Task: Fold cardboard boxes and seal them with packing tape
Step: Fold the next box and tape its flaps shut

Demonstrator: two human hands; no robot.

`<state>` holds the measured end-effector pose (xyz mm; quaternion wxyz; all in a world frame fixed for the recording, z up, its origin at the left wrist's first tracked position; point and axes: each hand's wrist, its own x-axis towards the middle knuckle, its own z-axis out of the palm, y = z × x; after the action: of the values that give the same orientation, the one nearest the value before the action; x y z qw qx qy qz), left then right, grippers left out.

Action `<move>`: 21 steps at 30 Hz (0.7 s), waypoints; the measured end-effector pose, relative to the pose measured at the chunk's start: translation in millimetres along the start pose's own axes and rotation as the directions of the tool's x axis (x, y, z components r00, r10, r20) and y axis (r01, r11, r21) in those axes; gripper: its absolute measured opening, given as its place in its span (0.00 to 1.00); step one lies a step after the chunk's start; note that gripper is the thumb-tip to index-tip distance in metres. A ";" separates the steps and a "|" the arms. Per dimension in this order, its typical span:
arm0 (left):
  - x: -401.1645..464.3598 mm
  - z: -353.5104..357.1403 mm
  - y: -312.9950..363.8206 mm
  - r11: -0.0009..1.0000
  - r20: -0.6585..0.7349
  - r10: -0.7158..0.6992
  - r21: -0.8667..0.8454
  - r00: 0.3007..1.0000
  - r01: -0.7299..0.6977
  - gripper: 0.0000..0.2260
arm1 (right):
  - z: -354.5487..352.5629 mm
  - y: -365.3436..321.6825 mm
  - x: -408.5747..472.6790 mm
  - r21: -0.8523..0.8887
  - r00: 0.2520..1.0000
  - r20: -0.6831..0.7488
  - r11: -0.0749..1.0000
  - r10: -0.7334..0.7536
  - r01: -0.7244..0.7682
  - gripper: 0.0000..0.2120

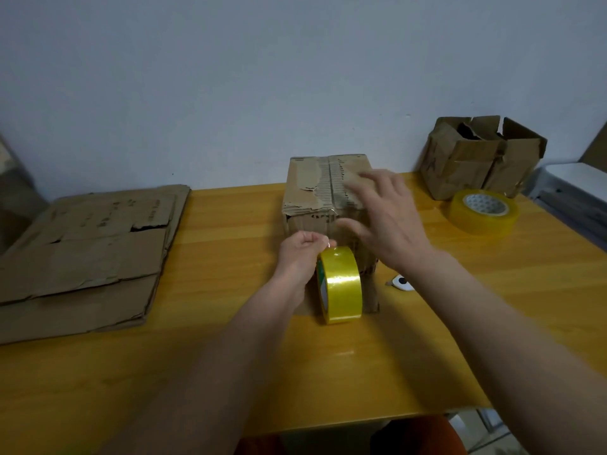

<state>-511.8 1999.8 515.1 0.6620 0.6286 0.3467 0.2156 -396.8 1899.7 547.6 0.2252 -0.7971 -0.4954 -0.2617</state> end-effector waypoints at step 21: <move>-24.6 -13.0 -19.4 0.956 0.082 0.294 -0.008 0.952 -0.294 0.07 | 8.0 -34.8 -42.2 0.684 0.590 0.677 -0.080 0.439 -0.725 0.10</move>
<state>-540.6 1988.7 501.1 0.6347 0.6830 0.2225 0.2849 -442.6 1890.6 518.0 0.6761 -0.6463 -0.1650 0.3131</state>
